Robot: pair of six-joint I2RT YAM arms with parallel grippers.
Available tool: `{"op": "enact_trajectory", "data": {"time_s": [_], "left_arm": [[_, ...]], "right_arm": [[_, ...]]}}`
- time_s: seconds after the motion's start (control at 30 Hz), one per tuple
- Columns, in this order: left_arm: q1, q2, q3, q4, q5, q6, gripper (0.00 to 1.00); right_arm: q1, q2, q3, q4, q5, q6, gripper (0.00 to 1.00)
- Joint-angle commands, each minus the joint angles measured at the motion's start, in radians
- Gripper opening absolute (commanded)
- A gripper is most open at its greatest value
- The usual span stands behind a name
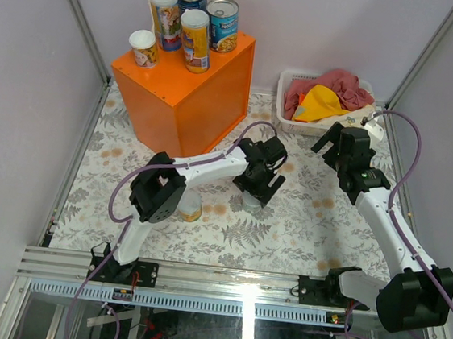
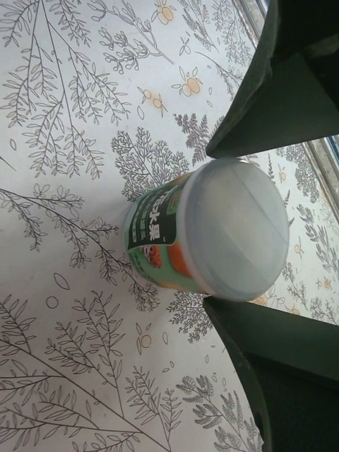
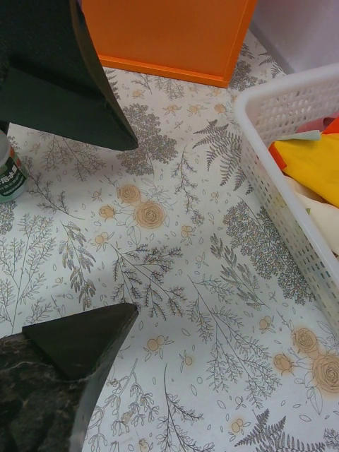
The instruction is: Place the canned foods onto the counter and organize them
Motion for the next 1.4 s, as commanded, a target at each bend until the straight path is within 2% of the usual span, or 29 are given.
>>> {"op": "enact_trajectory", "data": {"time_s": [0.0, 0.27, 0.7, 0.97, 1.1, 1.37], "left_arm": [[0.005, -0.030, 0.019, 0.049, 0.015, 0.016, 0.81], [0.013, -0.120, -0.064, 0.179, -0.045, -0.016, 0.83], [-0.017, -0.483, -0.625, 0.681, -0.231, -0.183, 0.83], [-0.121, -0.615, -0.839, 0.986, -0.388, -0.107, 0.83], [-0.161, -0.672, -0.985, 1.189, -0.441, -0.061, 0.83], [-0.197, -0.668, -1.142, 1.422, -0.500, -0.012, 0.84]], "right_arm": [[-0.004, -0.025, 0.005, 0.021, 0.024, 0.006, 0.96], [-0.004, -0.034, 0.018, 0.005, 0.026, -0.008, 0.96], [-0.003, -0.048, 0.021, -0.009, 0.009, -0.013, 0.94], [-0.004, -0.054, 0.017, -0.017, -0.006, -0.012, 0.94], [-0.004, -0.062, 0.007, -0.025, -0.006, -0.015, 0.94], [-0.003, -0.073, -0.003, -0.034, -0.005, -0.024, 0.94]]}}
